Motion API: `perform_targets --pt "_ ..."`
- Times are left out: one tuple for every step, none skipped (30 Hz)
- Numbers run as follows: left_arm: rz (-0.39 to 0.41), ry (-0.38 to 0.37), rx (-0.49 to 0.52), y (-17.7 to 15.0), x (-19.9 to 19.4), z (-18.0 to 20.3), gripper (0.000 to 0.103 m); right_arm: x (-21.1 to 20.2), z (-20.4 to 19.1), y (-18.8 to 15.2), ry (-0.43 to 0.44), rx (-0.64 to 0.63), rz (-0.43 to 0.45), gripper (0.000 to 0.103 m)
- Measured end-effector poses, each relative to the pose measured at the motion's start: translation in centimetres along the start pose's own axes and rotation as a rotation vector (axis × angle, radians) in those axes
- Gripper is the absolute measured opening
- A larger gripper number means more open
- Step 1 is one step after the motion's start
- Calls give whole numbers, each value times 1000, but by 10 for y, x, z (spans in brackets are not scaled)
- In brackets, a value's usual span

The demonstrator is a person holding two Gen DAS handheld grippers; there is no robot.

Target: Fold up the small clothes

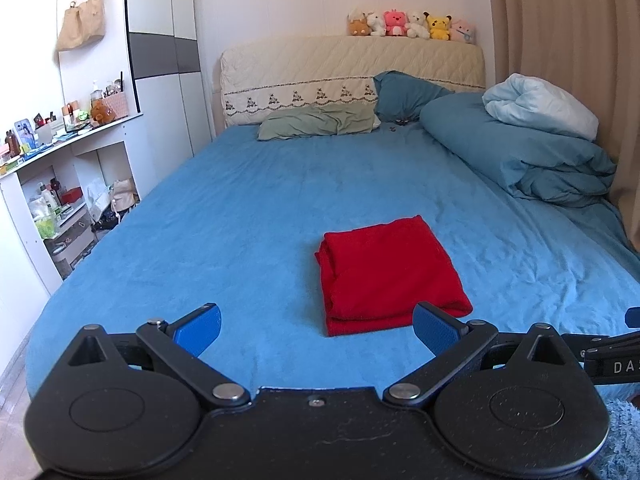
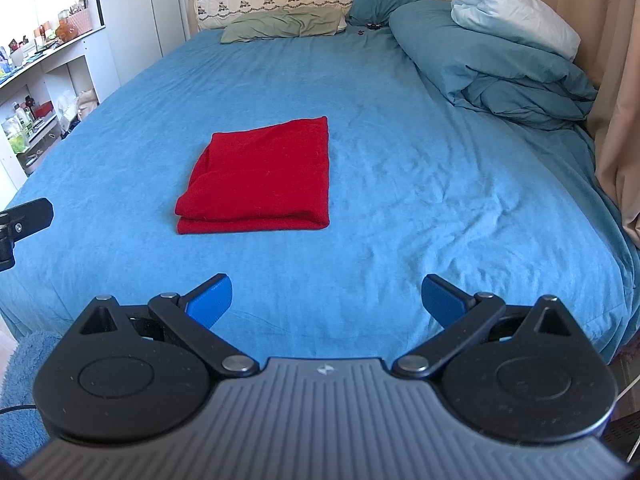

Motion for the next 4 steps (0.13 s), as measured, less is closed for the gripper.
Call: perform_targets --pt "3 0 4 0 0 -1 103 0 0 0 0 0 0 103" --pt "5 0 7 -1 0 -2 103 0 0 0 0 -1 0 103" --pt "6 0 8 -1 0 -3 103 0 0 0 -1 -1 0 103" --pt "5 -1 6 -1 0 -3 103 0 -1 0 -1 0 0 103"
Point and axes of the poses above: each gripper's, at about its wrist camera, not at the fingertips, and x roughly the way its jaws point, z to its right, y to its top, the point moved 1 cm from there along x, roughly the way its jaws point
